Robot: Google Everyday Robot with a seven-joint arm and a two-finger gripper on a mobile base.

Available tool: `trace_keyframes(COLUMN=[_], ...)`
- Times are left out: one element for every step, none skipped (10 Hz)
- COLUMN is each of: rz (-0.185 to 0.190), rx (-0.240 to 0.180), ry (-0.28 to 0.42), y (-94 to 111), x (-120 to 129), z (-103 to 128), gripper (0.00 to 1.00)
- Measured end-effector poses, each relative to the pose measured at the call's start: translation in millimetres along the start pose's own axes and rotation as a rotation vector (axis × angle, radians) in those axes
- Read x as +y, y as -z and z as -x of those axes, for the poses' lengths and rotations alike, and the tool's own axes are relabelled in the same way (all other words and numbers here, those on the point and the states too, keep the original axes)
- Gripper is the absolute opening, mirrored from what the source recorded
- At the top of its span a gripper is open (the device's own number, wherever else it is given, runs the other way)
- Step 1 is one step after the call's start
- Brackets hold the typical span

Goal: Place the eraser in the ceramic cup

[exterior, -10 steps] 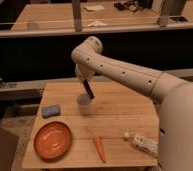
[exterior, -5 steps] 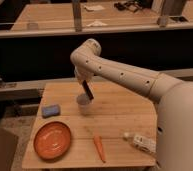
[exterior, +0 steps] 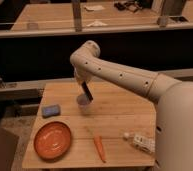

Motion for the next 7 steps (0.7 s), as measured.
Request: trace_keyframes(rz=[-0.002,-0.002,-0.003,-0.004,-0.004,-0.005,-0.006], rx=[0.000,0.001,0.002,0.003,0.002,0.003,0.003], ry=[0.001,0.002,0.003,0.004,0.005,0.006,0.008], y=[-1.8,-2.7,-4.0,-4.8,-6.1,-6.9,-8.3], x=[-0.6,-0.6,-0.4,-0.5,-0.7,-0.9,-1.5], z=[0.7,1.2,1.9,2.4,3.1,3.6,4.4], gripper=[0.30,0.33,0.39,0.39,0.40,0.44,0.47])
